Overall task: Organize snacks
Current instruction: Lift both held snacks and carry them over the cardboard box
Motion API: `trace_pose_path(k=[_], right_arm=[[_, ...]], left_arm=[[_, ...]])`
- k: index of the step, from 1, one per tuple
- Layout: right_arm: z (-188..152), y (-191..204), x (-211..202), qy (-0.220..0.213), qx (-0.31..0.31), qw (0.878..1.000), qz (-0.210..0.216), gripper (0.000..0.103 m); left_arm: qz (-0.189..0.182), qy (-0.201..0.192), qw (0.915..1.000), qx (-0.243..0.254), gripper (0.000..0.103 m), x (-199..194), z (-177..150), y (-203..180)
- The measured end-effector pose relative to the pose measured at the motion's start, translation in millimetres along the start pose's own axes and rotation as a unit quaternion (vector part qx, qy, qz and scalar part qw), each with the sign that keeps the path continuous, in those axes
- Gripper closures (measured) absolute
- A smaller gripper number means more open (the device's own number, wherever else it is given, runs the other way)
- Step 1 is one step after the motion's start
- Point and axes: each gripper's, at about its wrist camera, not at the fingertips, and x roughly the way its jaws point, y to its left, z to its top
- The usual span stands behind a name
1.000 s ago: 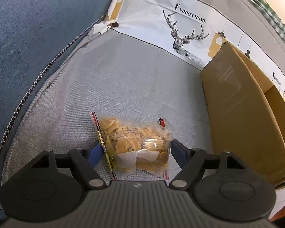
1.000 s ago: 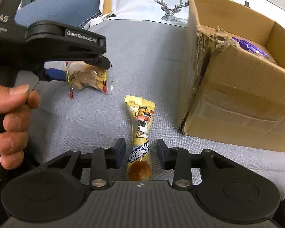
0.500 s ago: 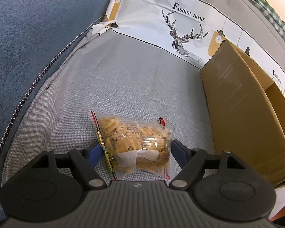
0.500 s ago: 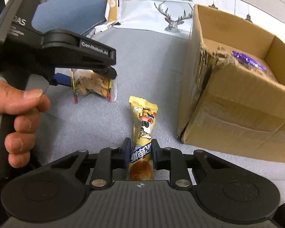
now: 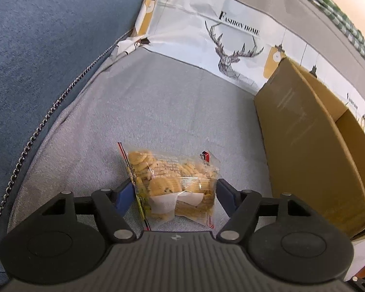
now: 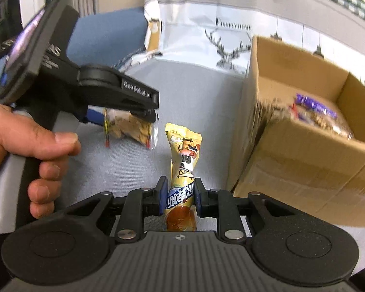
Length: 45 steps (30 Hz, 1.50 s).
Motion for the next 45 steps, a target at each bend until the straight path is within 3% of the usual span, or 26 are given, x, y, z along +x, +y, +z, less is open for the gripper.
trace_pose_path(k=[14,20,31,38,45], right_arm=[[17.0,13.2,-38.3,-0.1,-0.01,0.995,0.019,0.08],[22.6,15.5,-43.8,-0.12,-0.006,0.992,0.034,0.08],[39.5,-9.6,-60.3,-0.188,0.033,0.98,0.053,0.08],[51.3,-48.1,-57.6,-0.218,0.079,0.971,0.051,0.08],[54.0,-91.0,-59.0,-0.243,0.128,0.961,0.025,0.08]], left_arm=[[-0.055,-0.109,0.9914,-0.047,0.027,-64.6,4.6,21.0],[-0.063,-0.117,0.9879,-0.08,0.028,-78.9,3.6,30.3],[-0.054,-0.131,0.9858,-0.09,0.028,-103.3,3.0,36.4],[-0.03,-0.125,0.9903,-0.052,0.027,-109.2,5.9,9.6],[-0.041,-0.132,0.9902,-0.019,0.027,-107.3,26.9,-39.5]])
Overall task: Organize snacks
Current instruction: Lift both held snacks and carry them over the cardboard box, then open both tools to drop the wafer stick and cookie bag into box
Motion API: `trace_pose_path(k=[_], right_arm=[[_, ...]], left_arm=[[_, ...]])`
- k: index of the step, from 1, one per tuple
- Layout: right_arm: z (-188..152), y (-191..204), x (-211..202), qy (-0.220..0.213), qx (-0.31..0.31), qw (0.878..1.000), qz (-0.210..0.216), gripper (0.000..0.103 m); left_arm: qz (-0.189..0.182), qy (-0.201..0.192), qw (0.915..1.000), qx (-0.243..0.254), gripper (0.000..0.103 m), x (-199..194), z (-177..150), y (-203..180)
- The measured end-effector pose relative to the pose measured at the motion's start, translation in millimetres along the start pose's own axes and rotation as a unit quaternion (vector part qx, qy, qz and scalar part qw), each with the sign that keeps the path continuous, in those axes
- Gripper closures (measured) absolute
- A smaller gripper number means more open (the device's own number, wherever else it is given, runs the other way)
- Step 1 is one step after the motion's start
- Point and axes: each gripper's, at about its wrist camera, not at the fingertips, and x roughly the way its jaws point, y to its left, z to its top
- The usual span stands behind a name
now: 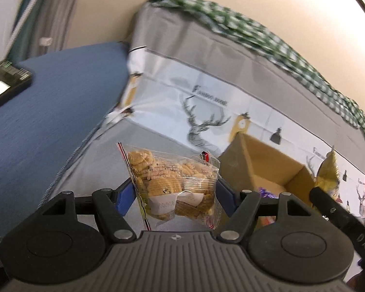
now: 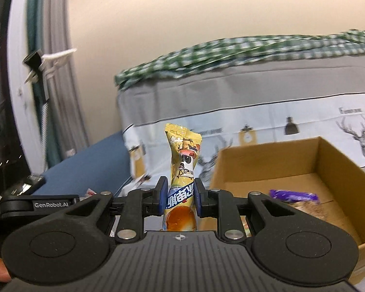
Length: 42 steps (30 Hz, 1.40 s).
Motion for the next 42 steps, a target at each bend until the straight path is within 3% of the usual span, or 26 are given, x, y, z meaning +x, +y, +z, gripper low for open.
trace_pose_path(k=[6,13,20,38,40,42], right_arm=[[11.3,-42.3,3.2,-0.029,0.051,0.997,-0.059,0.08],[14.6,-104.4,5.4,-0.044,0.121,0.981,-0.145,0.08],[10.3,-134.0,8.8,-0.043,0.157,0.972,-0.173,0.08],[10.5,-134.6,9.3,-0.045,0.154,0.972,-0.174,0.08],[10.7,-133.8,9.7,-0.044,0.15,0.972,-0.175,0.079],[10.9,-134.1,12.4,-0.034,0.149,0.973,-0.176,0.071]], left_arm=[[-0.037,-0.013,0.9987,0.032,0.027,21.6,24.5,-67.6],[-0.088,-0.026,0.9932,0.071,0.027,52.3,45.8,-150.6],[-0.123,-0.031,0.9871,0.098,0.027,69.7,47.6,-203.7],[-0.15,-0.036,0.9814,0.114,0.027,74.7,53.1,-235.6],[-0.151,-0.03,0.9811,0.118,0.025,75.1,54.8,-236.0],[-0.154,-0.007,0.9805,0.123,0.011,75.6,57.2,-235.8]])
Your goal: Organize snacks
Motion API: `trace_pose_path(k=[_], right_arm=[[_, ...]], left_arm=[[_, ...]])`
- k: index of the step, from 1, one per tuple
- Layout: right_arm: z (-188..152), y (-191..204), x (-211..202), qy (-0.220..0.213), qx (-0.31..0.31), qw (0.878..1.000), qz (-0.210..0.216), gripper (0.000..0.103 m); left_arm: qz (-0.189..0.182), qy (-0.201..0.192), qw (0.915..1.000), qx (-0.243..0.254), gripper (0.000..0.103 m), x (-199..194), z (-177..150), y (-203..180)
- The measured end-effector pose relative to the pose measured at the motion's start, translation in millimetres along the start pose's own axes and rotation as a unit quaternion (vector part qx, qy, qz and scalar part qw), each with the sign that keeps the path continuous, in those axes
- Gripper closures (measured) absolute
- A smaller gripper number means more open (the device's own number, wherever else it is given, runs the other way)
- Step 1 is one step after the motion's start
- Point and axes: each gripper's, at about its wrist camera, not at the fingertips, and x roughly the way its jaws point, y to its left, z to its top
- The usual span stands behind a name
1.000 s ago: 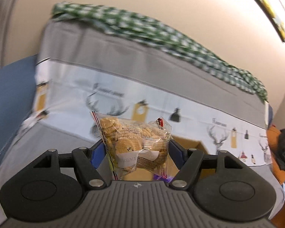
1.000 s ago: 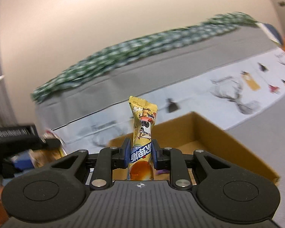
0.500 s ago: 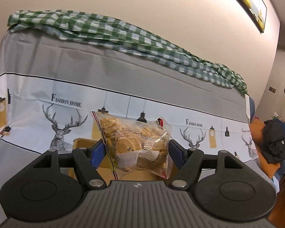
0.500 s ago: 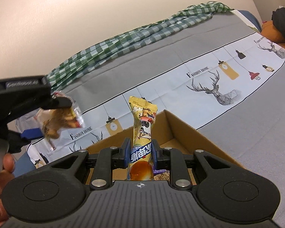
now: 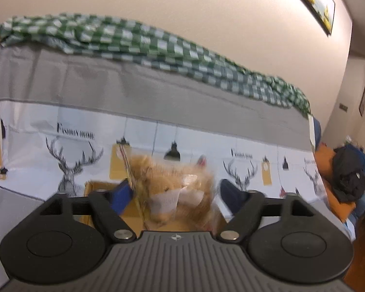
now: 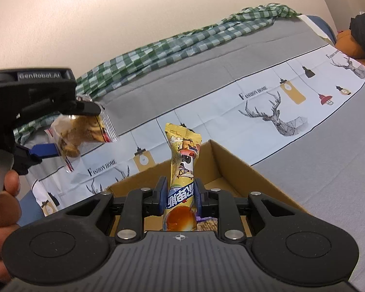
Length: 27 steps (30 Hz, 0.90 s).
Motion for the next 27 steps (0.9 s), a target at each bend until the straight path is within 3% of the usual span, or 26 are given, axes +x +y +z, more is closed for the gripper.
trace_pose_path(k=[1,2,3,9,13,18,22,27], right_arm=[[-0.8,0.6,2.7,0.012,-0.003,1.0,0.001,0.057],[-2.4,1.8,5.4,0.024,-0.007,1.0,-0.003,0.03],[-3.7,3.1,6.4,0.028,-0.01,0.999,-0.011,0.013],[-5.4,8.9,-0.2,0.018,-0.032,0.999,-0.012,0.012],[-7.6,12.9,-4.5,0.018,-0.044,0.999,-0.02,0.003],[-10.4,13.9,-17.8,0.02,-0.066,0.997,-0.027,0.001],[-5.5,8.2,-40.9,0.0,-0.078,0.996,-0.044,0.001],[6.7,-3.3,-73.4,-0.016,-0.091,0.993,-0.074,0.001]], left_arm=[[-0.003,0.006,1.0,0.001,0.009,-3.4,1.0,1.0],[-0.005,0.004,1.0,0.005,0.005,-8.2,1.3,1.4],[-0.006,-0.004,0.9999,0.016,0.002,-16.2,1.2,2.1],[-0.002,-0.051,0.9971,0.056,0.001,-78.4,-16.6,20.2],[0.01,-0.068,0.9958,0.061,0.001,-121.7,-44.1,38.0],[0.007,-0.031,0.9985,0.044,0.001,-157.5,-85.2,56.0],[-0.02,-0.011,0.9991,0.036,0.001,-174.1,-111.0,59.5],[-0.048,0.005,0.9978,0.045,0.001,-173.6,-119.2,46.1]])
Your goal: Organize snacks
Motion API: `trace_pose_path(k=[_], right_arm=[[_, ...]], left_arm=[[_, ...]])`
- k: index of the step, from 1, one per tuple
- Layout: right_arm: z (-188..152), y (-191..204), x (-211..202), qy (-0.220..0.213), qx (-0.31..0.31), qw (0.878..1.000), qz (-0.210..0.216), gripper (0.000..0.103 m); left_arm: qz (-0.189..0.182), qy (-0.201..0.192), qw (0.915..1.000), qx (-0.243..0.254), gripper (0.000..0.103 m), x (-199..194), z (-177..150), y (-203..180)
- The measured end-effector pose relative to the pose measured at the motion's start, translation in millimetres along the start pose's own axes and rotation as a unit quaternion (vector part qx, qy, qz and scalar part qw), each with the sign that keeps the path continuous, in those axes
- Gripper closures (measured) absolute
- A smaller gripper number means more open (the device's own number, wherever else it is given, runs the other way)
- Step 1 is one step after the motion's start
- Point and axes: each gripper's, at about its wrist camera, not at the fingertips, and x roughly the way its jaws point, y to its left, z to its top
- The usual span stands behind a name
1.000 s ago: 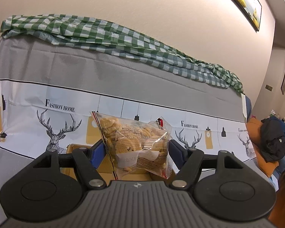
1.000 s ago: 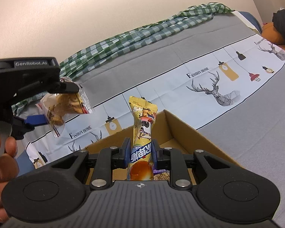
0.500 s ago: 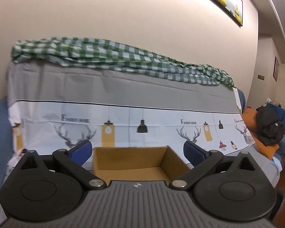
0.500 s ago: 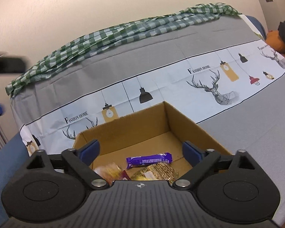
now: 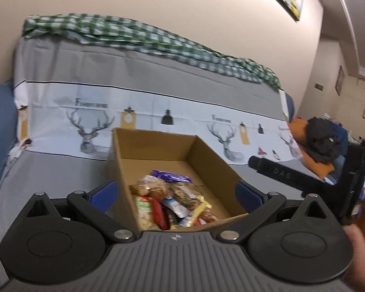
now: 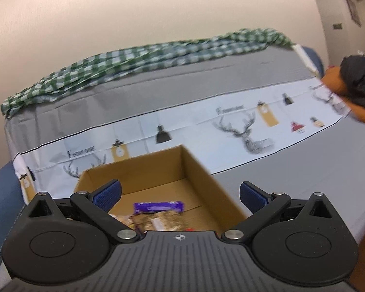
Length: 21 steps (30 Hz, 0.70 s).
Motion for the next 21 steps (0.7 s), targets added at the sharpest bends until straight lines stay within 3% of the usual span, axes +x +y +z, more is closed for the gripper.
trace_pose_path(k=[3,7,9,12,16,21], right_arm=[[11.3,-5.7,-17.4,-0.003,-0.019,1.0,-0.02,0.001],[10.9,-6.7,-31.7,0.021,-0.065,0.998,-0.012,0.001],[0.7,-8.0,-33.3,0.036,-0.08,0.996,-0.008,0.001],[-5.8,-1.8,-33.4,0.047,-0.095,0.994,-0.01,0.001],[-20.5,0.6,-15.2,0.103,-0.111,0.988,0.003,0.001],[-24.2,0.9,1.5,0.133,-0.109,0.985,0.001,0.001]], left_arm=[[-0.01,-0.004,0.9998,0.017,0.001,9.4,8.0,-11.4],[-0.008,-0.01,0.9999,0.005,0.001,22.7,-0.7,-14.7],[-0.006,0.007,0.9999,-0.011,0.001,31.5,-18.5,-9.2],[0.029,0.074,0.9965,-0.026,0.001,52.6,-35.8,-1.9],[0.05,0.072,0.9957,-0.027,0.001,64.9,-29.9,4.2],[0.053,0.092,0.9933,-0.045,0.001,77.3,-25.7,14.3]])
